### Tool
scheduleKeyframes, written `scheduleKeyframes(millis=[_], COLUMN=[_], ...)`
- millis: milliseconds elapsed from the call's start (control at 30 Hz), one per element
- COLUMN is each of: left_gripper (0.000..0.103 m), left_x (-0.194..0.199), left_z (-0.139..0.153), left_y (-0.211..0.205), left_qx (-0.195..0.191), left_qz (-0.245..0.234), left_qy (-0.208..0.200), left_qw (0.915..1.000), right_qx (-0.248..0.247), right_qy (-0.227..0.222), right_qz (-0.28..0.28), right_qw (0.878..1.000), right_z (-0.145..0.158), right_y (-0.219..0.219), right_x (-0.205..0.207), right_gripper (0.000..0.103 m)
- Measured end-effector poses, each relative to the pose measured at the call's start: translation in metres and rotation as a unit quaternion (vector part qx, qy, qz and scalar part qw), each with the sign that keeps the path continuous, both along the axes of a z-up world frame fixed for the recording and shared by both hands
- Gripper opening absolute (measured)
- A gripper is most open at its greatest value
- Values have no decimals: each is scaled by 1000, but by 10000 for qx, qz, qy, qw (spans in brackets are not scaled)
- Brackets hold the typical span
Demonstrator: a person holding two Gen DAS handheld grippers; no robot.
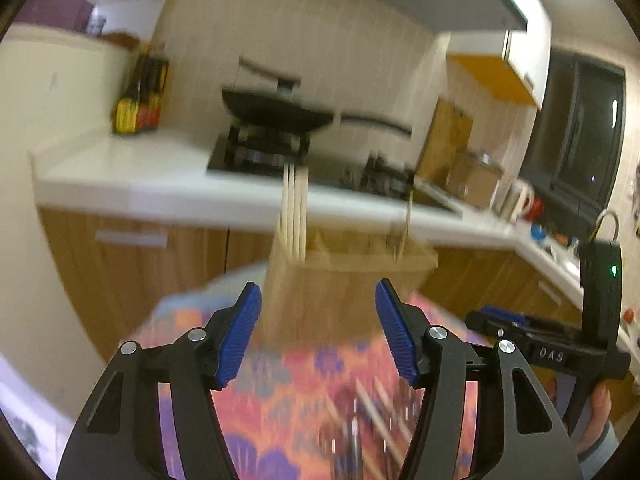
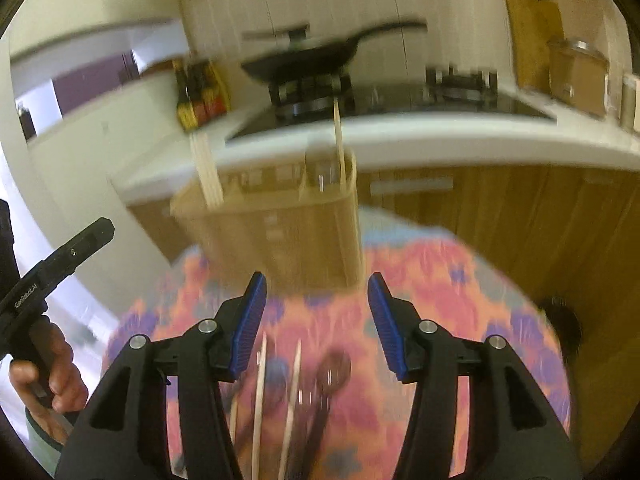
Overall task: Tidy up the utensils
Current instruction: 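Grasp a clear spoon with left tool while right tool grasps a smoky spoon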
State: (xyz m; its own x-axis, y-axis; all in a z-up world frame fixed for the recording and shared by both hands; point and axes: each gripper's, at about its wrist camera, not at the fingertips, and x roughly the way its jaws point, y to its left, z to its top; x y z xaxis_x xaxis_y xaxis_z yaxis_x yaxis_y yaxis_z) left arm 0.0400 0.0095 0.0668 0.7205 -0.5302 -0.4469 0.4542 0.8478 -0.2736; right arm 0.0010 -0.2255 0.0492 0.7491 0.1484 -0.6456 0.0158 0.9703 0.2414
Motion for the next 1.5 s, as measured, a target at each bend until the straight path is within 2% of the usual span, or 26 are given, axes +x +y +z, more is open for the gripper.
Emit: scheduleKeyframes(millis=[133,267,433,500,567,667,833,967,1100,1133,1167,1200,1333,1500], left_gripper=[54,45,38,36,25,24,24,24,24,20,12,9,1,1], left_x=[-13,-20,-22,-24,-25,-24,-23,-22,-22,-22,-22,-23,-24,-23], left_z=[-39,-81,-107,-113,-118,-126,-124,-122,-121,-121,-121,-121,-120,-114], left_y=[2,0,-16,-25,-31,-37,-42,-55,-53,-52,-52,-52,-48,-24], left_qx=[328,571,927,1147,1288,1492,1600,1902,1776,1784,1822,1921,1855,1641], left_qz=[-107,-364,-642,-711,-728,-710,-685,-645,-606,-574,-537,-456,-414,-225], left_qy=[704,1412,1792,1839,1903,2006,2010,1861,1873,1863,1842,1787,1739,1767], left_qw=[9969,9877,9773,9736,9705,9656,9640,9618,9642,9644,9644,9639,9663,9702], right_qx=[194,360,487,467,452,442,255,75,-241,-261,-341,-403,-365,-245], right_qy=[662,1195,1450,1476,1507,1550,1630,1745,1792,1794,1794,1793,1772,1783], right_qz=[-61,14,103,101,119,143,193,145,182,180,143,116,62,-50], right_qw=[9976,9922,9882,9879,9875,9868,9861,9845,9833,9833,9831,9829,9835,9837], right_z=[-34,-72,-94,-95,-97,-101,-103,-103,-103,-103,-103,-103,-102,-96], right_y=[0,5,12,13,14,15,23,28,35,35,35,35,30,7], right_x=[-14,-28,-34,-33,-33,-32,-21,-14,-16,-16,-17,-18,-20,-33], right_gripper=[48,34,25,23,23,23,23,23,22,19,11,11,9,9])
